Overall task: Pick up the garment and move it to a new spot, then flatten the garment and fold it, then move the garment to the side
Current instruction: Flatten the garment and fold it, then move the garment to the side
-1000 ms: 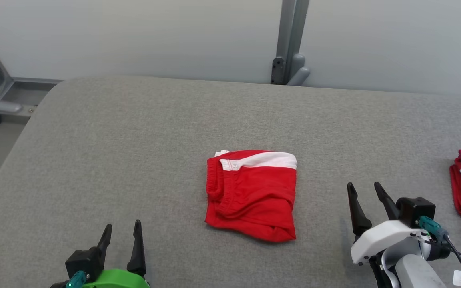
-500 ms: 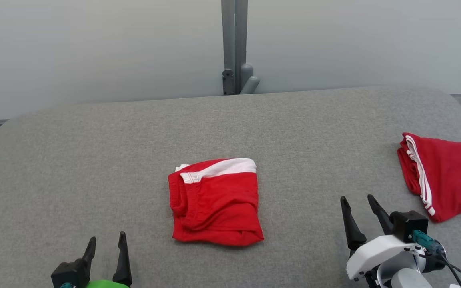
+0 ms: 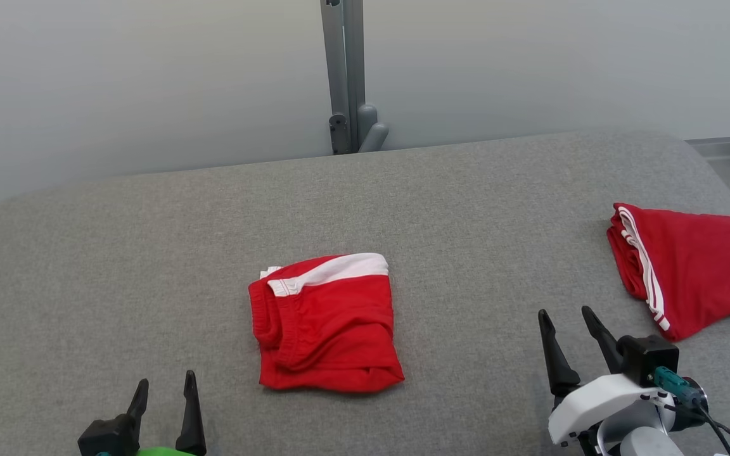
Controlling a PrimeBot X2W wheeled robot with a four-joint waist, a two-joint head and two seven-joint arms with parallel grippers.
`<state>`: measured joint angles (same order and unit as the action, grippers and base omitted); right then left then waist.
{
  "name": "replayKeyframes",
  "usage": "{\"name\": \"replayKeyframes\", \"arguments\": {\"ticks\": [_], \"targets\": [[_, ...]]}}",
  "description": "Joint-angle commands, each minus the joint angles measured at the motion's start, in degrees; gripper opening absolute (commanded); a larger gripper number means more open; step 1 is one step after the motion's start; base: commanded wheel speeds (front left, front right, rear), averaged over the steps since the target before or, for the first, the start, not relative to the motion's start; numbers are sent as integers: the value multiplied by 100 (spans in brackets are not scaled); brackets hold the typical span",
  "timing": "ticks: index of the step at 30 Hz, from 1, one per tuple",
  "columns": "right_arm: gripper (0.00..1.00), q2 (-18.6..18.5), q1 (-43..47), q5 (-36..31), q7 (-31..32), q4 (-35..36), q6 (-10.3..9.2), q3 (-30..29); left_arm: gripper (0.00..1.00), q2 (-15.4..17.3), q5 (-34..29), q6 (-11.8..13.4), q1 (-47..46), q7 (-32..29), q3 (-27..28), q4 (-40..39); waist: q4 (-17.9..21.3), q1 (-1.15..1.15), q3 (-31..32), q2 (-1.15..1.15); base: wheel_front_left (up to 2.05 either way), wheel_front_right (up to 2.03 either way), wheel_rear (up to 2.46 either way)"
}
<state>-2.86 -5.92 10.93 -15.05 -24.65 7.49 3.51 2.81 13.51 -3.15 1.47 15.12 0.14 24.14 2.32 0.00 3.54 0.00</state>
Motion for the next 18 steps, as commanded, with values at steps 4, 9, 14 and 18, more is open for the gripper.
{"name": "replayKeyframes", "arguments": {"ticks": [4,9,14,18], "targets": [[100,-13,62,34,-14,24,-2,17,100,20,-38,-30,31,-4,-36,-25,-57,0,-48,0,0,0,0],[100,-14,-51,54,-14,-27,-2,162,100,19,-82,-59,-58,-5,-157,-67,-264,0,-189,0,0,0,0],[100,-13,-223,146,-14,-95,-2,331,100,19,-85,-64,-161,-4,-367,-96,-698,0,-398,0,0,0,0],[100,-17,-425,330,-14,-207,-2,483,100,19,-113,-101,-300,-4,-620,-115,-1187,0,-629,0,0,0,0]]}}
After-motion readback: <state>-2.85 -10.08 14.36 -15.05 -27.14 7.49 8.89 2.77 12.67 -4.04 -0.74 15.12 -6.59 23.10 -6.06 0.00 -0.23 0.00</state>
